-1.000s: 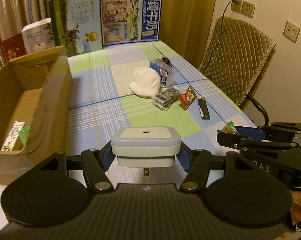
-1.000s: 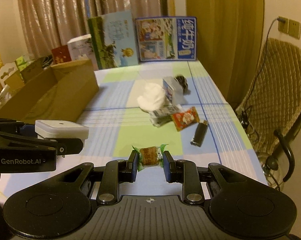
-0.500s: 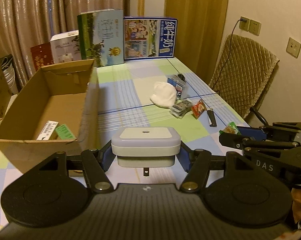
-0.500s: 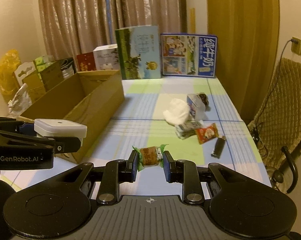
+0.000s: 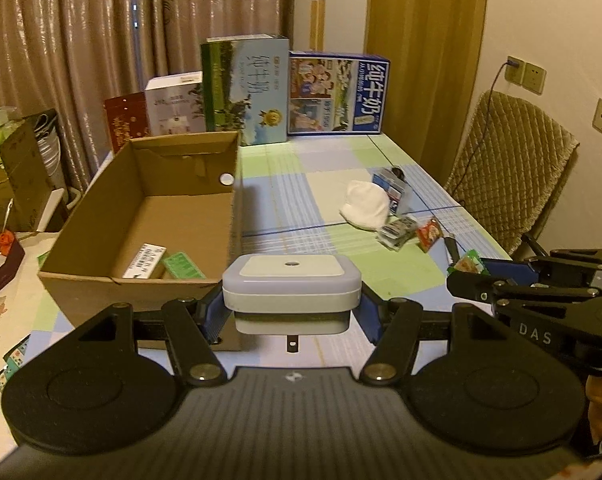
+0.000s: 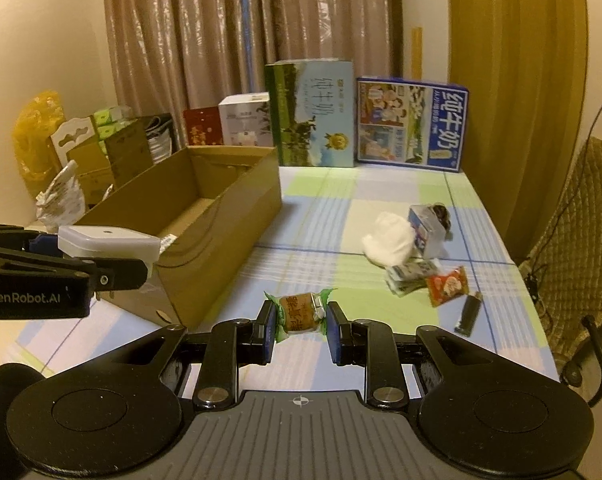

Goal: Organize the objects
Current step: 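Carry the candy and adapter over the cardboard box with both tools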

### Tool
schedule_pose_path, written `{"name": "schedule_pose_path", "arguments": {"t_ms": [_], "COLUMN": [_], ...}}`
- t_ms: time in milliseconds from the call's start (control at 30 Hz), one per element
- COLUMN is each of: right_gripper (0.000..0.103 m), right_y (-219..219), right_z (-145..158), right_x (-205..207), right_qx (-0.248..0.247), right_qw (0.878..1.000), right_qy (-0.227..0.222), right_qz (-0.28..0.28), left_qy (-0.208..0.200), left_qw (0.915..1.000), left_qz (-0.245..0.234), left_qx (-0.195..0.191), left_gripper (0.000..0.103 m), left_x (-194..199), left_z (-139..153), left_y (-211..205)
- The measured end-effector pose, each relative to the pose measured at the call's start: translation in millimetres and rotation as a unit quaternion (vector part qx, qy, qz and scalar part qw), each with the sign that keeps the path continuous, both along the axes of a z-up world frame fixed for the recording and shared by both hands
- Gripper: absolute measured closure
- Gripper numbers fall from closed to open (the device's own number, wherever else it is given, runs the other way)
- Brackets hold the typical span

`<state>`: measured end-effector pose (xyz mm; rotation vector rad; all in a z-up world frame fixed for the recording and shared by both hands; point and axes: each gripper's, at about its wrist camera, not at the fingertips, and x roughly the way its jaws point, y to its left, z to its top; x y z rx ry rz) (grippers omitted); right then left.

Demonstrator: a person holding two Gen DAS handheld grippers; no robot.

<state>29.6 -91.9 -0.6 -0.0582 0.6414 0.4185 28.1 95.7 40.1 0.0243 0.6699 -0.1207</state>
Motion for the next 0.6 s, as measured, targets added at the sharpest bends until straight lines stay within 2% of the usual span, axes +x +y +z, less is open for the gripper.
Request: {"name": "schedule_pose_path", "arguments": {"t_ms": [333, 600], "right_gripper": [0.080, 0.080], "right_y": [45, 93], "right_z": [8, 20], "right_x": [20, 59], "right_qx": [0.002, 0.016], "right_qw": [0.999, 0.997], "right_qy": [-0.005, 0.001], "right_qz": [0.043, 0.081], "left_qy": [-0.008, -0.007], "left_qw": [0.9994, 0.9985], "left_qz": [0.028, 0.046], "left_qx": [0.016, 0.031], "left_gripper": [0.043, 0.043], "left_x": [6, 33], "left_z": [11, 18], "left_y": [39, 88]}}
